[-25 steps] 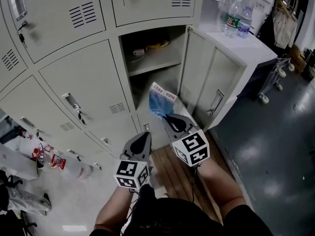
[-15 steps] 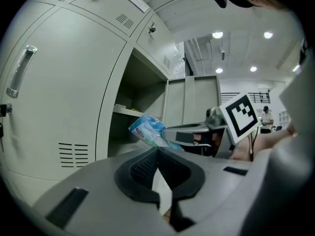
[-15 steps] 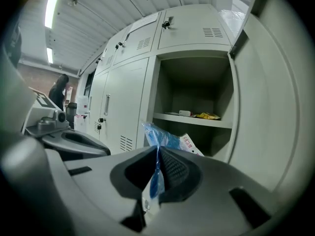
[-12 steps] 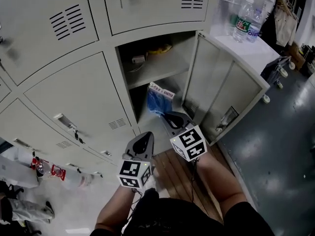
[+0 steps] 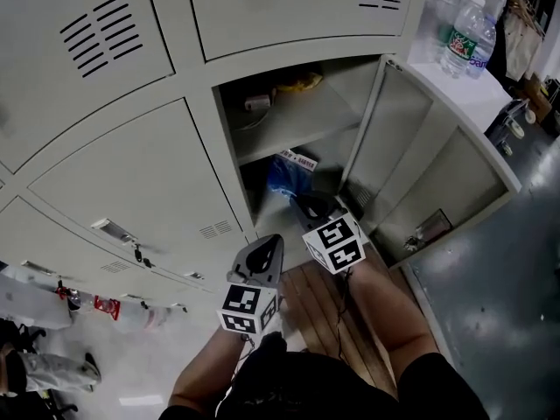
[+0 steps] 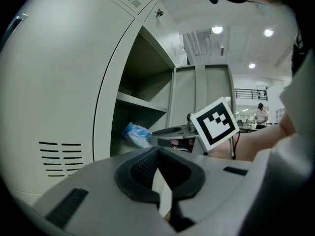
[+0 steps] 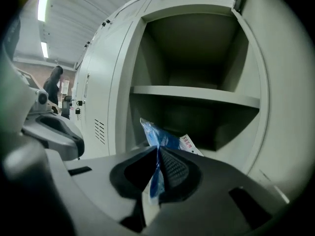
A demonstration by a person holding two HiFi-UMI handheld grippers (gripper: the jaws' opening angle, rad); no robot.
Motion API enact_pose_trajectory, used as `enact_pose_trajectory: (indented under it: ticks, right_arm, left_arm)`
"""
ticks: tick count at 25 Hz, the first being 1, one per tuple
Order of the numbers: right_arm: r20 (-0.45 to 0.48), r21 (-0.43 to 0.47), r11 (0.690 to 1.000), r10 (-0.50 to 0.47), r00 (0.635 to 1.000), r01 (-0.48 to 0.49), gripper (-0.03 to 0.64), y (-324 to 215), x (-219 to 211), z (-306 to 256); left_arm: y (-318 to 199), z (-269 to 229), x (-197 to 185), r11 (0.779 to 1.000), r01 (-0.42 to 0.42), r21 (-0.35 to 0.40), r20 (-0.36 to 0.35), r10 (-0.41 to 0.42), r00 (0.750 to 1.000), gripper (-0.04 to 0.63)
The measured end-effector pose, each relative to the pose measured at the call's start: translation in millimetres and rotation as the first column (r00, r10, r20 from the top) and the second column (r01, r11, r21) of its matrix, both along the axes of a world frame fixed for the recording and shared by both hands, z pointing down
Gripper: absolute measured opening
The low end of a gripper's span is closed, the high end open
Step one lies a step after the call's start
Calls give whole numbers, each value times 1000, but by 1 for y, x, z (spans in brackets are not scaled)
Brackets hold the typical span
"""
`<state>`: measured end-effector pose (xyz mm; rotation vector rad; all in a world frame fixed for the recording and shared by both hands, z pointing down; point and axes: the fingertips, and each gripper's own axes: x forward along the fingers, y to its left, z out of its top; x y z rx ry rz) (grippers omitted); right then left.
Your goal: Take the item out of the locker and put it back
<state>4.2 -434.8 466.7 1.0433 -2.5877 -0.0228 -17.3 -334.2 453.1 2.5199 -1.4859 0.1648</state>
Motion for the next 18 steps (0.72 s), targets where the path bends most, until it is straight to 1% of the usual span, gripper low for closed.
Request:
enact_pose_trajectory:
  ticks: [18]
  right_arm:
    - [-118, -38, 999, 4, 993, -8, 18, -56, -21, 50]
  left_arm:
    - [-17, 25, -9, 998, -44, -50, 0, 44, 999, 3]
